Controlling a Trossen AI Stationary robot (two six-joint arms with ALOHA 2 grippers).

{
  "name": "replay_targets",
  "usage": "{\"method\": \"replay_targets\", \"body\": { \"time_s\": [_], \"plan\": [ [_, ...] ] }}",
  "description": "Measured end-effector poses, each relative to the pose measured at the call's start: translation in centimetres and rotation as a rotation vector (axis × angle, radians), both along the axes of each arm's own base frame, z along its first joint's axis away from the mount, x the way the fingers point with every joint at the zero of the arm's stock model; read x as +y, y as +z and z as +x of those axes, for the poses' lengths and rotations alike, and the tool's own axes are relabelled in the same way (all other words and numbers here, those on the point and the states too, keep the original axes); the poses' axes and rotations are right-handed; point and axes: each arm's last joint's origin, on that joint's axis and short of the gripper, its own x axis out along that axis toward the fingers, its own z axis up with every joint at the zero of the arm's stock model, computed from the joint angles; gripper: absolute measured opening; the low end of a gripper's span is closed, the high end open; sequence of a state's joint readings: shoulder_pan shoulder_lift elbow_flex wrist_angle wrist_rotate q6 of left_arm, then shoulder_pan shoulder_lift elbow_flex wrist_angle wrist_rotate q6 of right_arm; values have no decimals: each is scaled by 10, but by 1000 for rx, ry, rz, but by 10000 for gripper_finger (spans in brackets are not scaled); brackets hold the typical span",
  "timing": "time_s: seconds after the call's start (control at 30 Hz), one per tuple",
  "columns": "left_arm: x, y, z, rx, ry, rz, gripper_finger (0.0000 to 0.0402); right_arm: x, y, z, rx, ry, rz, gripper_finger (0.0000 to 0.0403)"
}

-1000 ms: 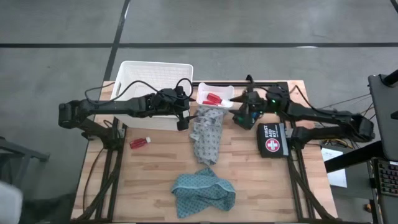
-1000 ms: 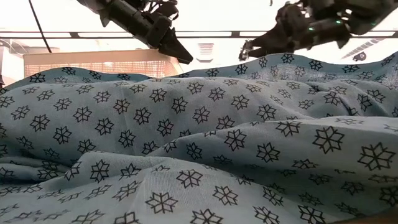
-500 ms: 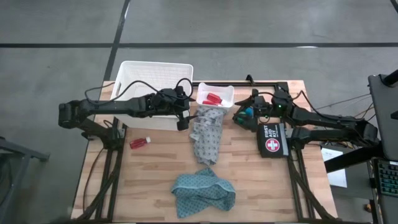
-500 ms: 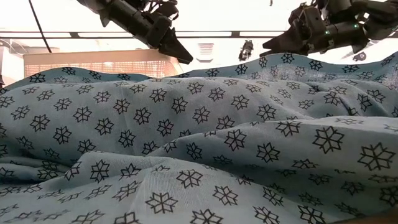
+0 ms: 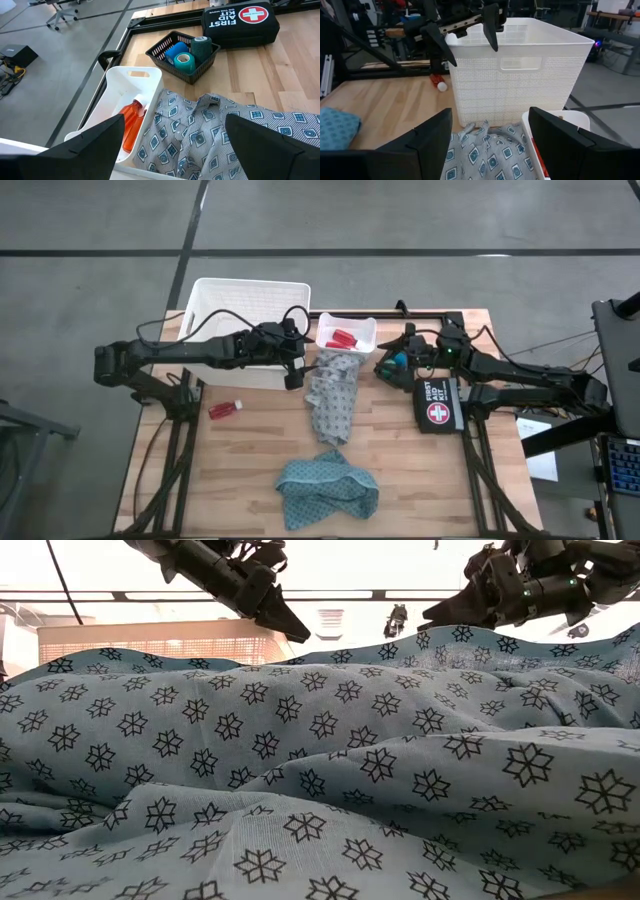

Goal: Pick & Place Medicine items
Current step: Put the red medicine bottle into the small white bin

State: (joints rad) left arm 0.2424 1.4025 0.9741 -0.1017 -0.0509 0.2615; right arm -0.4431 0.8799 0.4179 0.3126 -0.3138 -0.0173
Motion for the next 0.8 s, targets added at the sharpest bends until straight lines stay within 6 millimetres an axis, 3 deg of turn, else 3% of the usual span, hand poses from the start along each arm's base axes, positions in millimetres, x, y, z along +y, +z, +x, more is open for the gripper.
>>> {"method": "replay_targets", "body": {
  "time_s": [0.8],
  "plan": [
    [0, 0, 0, -3, 0, 1, 347, 0, 0, 0, 3, 1, -8, 266]
  ]
}}
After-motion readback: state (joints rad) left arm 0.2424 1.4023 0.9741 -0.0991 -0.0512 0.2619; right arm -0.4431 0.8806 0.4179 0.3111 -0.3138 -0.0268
